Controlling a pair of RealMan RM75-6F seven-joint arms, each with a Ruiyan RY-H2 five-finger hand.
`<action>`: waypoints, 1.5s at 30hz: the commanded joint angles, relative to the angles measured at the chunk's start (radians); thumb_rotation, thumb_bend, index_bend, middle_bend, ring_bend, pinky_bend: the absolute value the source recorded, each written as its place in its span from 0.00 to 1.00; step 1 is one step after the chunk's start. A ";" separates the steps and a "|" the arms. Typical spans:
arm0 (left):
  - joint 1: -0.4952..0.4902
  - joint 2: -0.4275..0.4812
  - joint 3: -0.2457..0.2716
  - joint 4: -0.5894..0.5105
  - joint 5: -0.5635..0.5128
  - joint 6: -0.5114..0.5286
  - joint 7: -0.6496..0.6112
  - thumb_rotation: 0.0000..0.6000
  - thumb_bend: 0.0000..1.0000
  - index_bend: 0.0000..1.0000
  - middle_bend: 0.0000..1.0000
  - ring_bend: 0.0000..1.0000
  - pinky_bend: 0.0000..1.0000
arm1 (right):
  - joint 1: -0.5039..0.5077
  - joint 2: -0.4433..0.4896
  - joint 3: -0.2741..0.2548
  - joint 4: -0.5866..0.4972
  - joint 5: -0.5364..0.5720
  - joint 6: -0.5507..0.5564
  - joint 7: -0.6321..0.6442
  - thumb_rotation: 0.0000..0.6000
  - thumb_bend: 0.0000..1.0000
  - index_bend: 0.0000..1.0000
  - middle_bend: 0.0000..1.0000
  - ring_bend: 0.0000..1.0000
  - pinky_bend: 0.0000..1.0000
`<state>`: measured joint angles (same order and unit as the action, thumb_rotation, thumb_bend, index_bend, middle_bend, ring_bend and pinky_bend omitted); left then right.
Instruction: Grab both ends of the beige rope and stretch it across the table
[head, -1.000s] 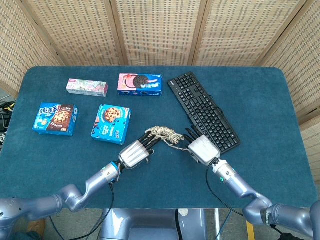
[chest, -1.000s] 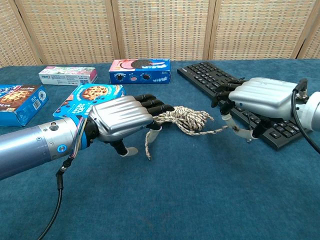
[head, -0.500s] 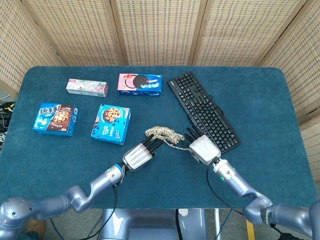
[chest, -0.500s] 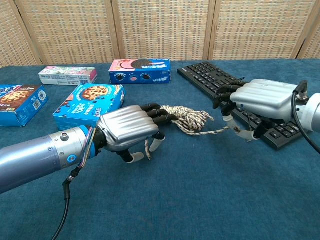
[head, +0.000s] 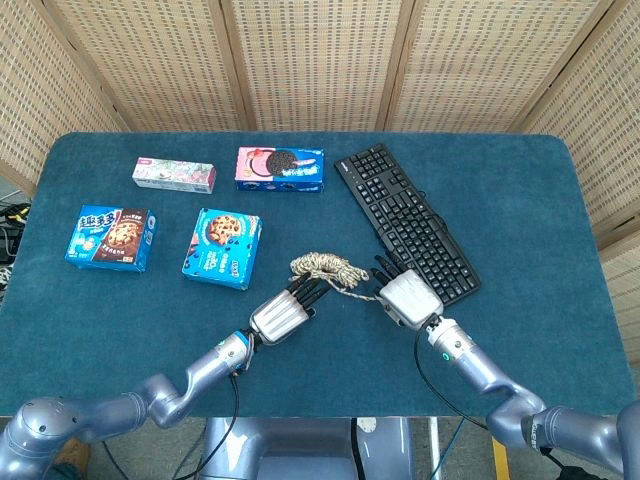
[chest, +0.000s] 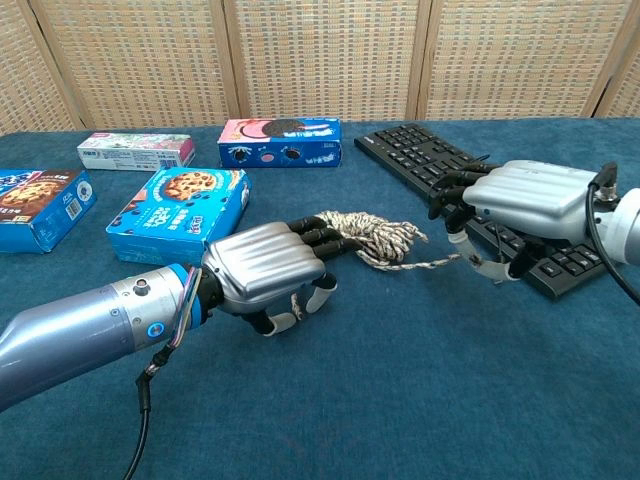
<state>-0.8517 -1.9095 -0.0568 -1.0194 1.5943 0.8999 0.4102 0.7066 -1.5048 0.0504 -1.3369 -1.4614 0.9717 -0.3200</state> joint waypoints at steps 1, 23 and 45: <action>-0.003 -0.005 0.001 0.003 -0.003 0.002 0.002 1.00 0.37 0.55 0.00 0.00 0.00 | -0.001 -0.002 -0.001 0.003 -0.001 0.000 0.003 1.00 0.45 0.65 0.18 0.00 0.00; -0.010 -0.006 -0.005 -0.012 -0.040 0.010 0.039 1.00 0.52 0.64 0.00 0.00 0.00 | -0.011 0.001 -0.004 0.018 -0.008 0.006 0.015 1.00 0.45 0.66 0.19 0.00 0.00; 0.084 0.402 -0.039 -0.303 -0.078 0.161 0.098 1.00 0.53 0.66 0.00 0.00 0.00 | -0.069 0.166 0.033 -0.016 0.057 0.069 -0.031 1.00 0.45 0.66 0.19 0.00 0.00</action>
<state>-0.7916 -1.5415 -0.0991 -1.3034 1.5230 1.0365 0.5296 0.6507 -1.3558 0.0831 -1.3450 -1.4151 1.0326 -0.3440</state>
